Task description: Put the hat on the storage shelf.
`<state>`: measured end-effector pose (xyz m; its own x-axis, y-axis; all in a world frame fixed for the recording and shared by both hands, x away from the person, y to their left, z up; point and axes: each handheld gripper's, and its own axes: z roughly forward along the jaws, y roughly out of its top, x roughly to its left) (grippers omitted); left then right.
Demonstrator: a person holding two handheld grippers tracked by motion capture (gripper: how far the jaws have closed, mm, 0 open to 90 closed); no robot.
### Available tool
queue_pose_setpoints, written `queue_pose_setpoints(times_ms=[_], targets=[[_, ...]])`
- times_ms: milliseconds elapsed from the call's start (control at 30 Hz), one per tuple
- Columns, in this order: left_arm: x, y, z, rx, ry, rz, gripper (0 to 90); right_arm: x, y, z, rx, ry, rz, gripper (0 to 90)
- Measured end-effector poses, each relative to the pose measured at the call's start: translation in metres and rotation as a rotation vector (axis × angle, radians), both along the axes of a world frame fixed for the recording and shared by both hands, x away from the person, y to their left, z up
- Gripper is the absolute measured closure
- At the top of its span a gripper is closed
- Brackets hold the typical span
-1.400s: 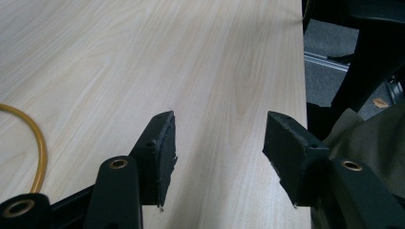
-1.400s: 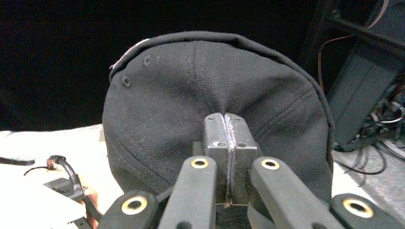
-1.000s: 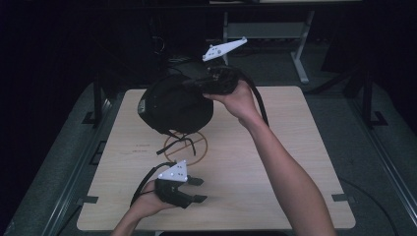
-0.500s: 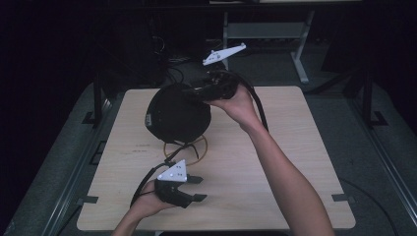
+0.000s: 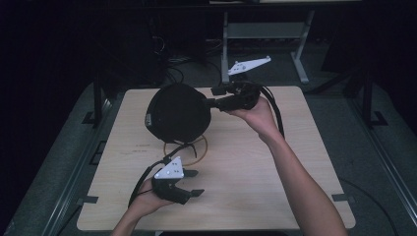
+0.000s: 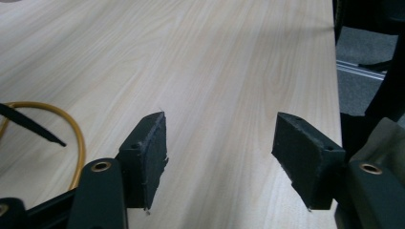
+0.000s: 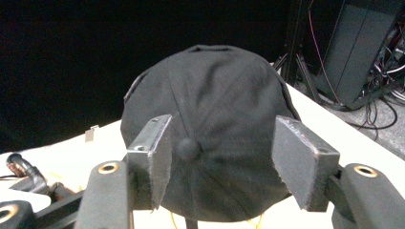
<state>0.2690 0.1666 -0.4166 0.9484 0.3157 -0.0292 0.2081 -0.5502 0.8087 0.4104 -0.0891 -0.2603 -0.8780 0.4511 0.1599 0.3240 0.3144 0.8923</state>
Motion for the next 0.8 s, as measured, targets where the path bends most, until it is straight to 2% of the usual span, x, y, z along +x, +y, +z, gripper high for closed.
queue_pose_setpoints(times_ms=[367,667,800], targets=[[0.001,-0.002,-0.004,0.042,-0.009,-0.001,33.0,-0.004,-0.032,-0.027,0.023,0.050,-0.032,35.9],[0.000,-0.003,-0.006,0.052,0.002,0.005,31.7,-0.008,-0.055,-0.045,0.020,0.076,-0.073,33.8],[-0.001,-0.004,-0.007,0.069,0.000,0.003,31.1,-0.009,-0.064,-0.052,0.011,0.087,-0.085,32.4]])
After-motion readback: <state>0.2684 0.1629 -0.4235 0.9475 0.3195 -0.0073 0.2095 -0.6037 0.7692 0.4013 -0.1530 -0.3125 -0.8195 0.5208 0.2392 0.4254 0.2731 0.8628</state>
